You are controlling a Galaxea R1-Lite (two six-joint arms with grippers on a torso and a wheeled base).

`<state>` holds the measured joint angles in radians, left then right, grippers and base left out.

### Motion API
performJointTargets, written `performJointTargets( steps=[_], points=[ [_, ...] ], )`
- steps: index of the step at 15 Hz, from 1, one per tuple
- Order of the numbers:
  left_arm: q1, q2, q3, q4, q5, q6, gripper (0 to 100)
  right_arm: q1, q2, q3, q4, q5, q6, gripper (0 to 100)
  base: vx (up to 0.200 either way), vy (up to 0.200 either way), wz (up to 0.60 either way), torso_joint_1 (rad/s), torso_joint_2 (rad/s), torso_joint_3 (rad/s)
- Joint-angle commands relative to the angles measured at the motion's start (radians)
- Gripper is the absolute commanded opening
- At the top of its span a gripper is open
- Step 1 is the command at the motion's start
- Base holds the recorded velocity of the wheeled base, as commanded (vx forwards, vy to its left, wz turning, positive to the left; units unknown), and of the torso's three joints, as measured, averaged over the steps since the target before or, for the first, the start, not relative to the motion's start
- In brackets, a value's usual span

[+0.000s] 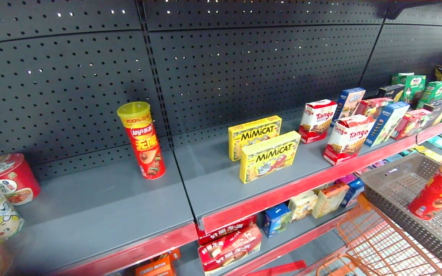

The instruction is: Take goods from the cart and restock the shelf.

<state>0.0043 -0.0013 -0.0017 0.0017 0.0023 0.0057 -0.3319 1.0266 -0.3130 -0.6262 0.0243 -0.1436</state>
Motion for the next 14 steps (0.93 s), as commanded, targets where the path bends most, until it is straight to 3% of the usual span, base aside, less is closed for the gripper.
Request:
performJointTargets(
  steps=[1,3,4,7,14],
  points=[
    [0.0,0.001,0.0,0.0,0.001,0.0,100,-0.013,0.417,0.011,-0.362,0.006,0.004,100,0.0,0.0,0.0,0.0,0.0,0.0],
    [0.0,0.001,0.0,0.0,0.001,0.002,100,-0.061,0.604,0.054,-0.676,0.074,-0.004,100,0.0,0.0,0.0,0.0,0.0,0.0],
    [0.0,0.001,0.0,0.0,0.001,0.0,100,-0.11,0.655,0.129,-0.843,0.207,-0.017,100,0.0,0.0,0.0,0.0,0.0,0.0],
    [0.0,0.001,0.0,0.0,0.001,0.0,100,-0.11,0.584,0.245,-0.862,0.23,-0.017,100,0.0,0.0,0.0,0.0,0.0,0.0],
    [0.0,0.001,0.0,0.0,0.004,-0.006,100,-0.116,0.587,0.258,-0.863,0.223,-0.007,100,0.0,0.0,0.0,0.0,0.0,0.0]
  ],
)
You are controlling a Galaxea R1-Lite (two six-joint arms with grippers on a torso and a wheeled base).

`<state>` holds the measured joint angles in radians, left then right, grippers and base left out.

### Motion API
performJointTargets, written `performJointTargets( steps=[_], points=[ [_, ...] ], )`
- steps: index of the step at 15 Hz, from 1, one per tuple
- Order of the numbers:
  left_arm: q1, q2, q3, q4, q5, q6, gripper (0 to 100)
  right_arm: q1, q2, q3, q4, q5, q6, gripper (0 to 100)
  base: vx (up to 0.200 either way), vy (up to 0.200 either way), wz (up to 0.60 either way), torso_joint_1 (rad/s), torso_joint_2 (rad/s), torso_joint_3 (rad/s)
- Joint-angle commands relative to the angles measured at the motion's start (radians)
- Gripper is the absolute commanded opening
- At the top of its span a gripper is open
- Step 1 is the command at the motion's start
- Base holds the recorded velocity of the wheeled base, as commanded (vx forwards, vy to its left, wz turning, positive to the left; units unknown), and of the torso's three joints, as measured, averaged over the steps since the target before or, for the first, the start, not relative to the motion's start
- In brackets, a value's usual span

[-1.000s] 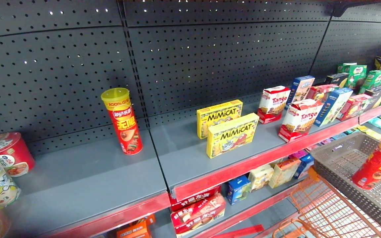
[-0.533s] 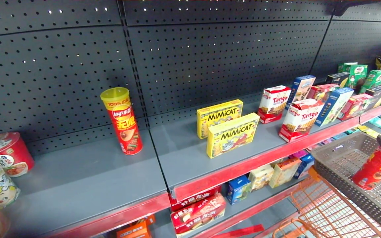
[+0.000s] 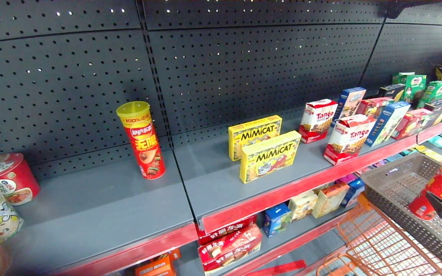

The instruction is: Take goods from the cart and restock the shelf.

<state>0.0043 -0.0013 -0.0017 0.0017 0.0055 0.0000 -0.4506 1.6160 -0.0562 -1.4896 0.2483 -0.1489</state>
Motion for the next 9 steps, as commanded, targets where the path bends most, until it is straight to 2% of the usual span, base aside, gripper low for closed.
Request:
performJointTargets(
  steps=[1,5,9],
  points=[
    [0.0,0.001,0.0,0.0,0.001,0.0,100,0.003,-0.002,0.001,0.0,-0.001,-0.001,100,0.0,0.0,0.0,0.0,0.0,0.0],
    [0.0,0.001,0.002,0.0,0.001,0.0,100,0.001,0.039,0.016,-0.02,-0.029,-0.014,100,0.0,0.0,0.0,0.0,0.0,0.0],
    [0.0,0.001,0.0,0.0,0.001,0.0,100,0.015,-0.041,0.041,-0.018,-0.116,-0.017,100,0.0,0.0,0.0,0.0,0.0,0.0]
  ],
)
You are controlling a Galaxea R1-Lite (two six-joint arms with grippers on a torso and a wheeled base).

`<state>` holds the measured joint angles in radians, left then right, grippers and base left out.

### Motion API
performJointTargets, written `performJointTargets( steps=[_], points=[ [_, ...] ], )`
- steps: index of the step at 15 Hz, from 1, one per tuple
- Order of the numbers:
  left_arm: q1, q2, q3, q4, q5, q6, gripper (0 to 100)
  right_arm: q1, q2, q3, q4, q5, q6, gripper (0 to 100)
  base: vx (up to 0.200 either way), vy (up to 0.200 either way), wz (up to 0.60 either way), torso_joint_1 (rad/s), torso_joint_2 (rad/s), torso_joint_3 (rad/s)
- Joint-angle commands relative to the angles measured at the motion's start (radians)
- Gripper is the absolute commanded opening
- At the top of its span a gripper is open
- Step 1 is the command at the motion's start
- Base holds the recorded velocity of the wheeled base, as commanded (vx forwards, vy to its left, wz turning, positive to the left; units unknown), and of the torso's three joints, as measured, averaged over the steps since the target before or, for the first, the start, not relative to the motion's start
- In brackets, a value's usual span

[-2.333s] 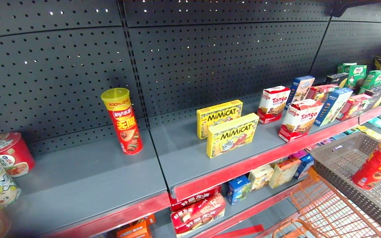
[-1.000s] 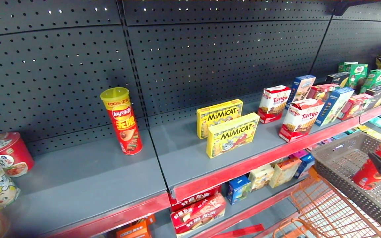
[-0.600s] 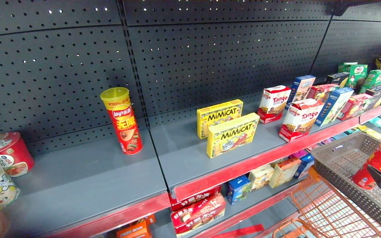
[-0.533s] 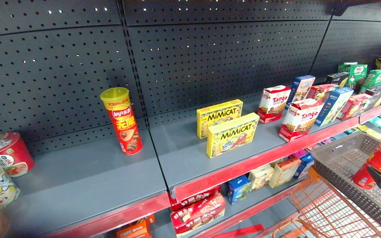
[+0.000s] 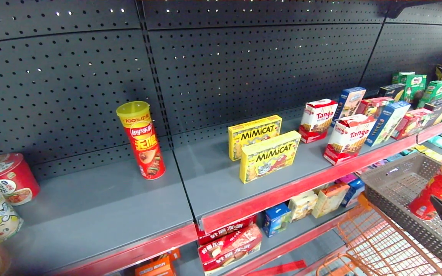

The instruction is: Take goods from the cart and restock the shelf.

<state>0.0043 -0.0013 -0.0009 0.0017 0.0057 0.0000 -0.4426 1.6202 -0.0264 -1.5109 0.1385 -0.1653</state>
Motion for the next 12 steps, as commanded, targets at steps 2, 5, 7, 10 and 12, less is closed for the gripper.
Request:
performJointTargets(
  steps=[2,5,7,10,12],
  points=[
    [0.0,0.001,-0.001,0.0,0.0,0.0,100,0.007,-0.069,0.019,0.003,-0.037,-0.002,100,0.0,0.0,0.0,0.0,0.0,0.0],
    [0.0,0.001,-0.001,0.0,0.0,0.0,100,0.004,-0.075,0.023,0.003,-0.037,0.0,100,0.0,0.0,0.0,0.0,0.0,0.0],
    [0.0,0.001,-0.001,0.0,0.0,0.0,100,0.002,-0.083,0.023,0.003,-0.043,-0.002,100,0.0,0.0,0.0,0.0,0.0,0.0],
    [0.0,0.001,-0.001,0.0,0.0,0.0,100,0.002,-0.083,0.022,0.003,-0.042,-0.002,100,0.0,0.0,0.0,0.0,0.0,0.0],
    [0.0,0.001,-0.001,0.0,0.0,0.0,100,0.007,-0.085,0.022,0.003,-0.043,-0.002,100,0.0,0.0,-0.3,0.001,0.0,0.001]
  ],
)
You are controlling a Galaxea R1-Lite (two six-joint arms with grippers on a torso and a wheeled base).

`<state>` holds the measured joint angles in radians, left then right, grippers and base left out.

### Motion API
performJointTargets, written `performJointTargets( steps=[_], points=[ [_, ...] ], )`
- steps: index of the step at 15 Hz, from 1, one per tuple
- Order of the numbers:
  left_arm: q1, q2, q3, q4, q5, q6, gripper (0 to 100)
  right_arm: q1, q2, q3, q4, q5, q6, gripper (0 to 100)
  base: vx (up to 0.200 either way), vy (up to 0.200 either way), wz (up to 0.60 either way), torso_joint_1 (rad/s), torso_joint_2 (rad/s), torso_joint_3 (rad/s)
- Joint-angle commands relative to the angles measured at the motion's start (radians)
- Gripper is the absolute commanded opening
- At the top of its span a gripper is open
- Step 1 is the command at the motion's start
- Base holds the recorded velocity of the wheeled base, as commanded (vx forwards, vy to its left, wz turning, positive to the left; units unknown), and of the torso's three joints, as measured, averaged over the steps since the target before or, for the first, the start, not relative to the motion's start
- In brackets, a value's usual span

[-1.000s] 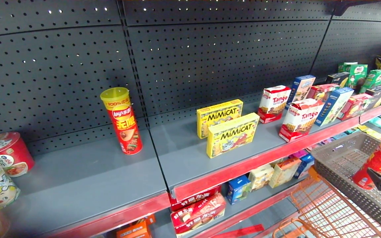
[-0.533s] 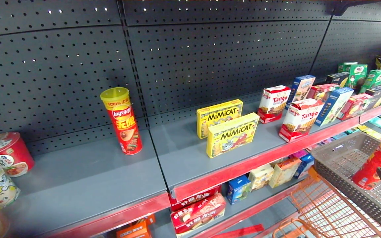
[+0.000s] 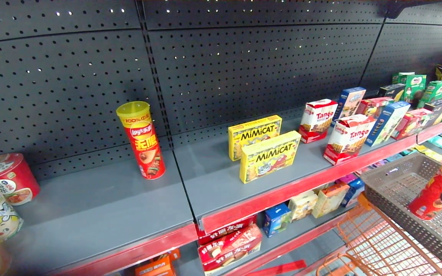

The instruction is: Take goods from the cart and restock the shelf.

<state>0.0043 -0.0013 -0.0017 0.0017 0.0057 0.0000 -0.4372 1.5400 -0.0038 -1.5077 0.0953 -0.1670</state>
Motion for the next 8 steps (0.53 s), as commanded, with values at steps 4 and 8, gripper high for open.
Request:
performJointTargets(
  steps=[4,8],
  points=[
    [0.0,0.001,0.0,0.0,0.0,0.002,100,0.02,-0.012,-0.005,-0.002,0.001,0.0,100,0.0,0.0,-0.6,0.005,0.0,0.002],
    [0.0,0.001,0.0,0.0,0.0,-0.002,100,0.046,-0.017,-0.005,-0.003,0.0,-0.002,100,0.0,0.0,-0.15,0.001,0.0,-0.002]
  ],
)
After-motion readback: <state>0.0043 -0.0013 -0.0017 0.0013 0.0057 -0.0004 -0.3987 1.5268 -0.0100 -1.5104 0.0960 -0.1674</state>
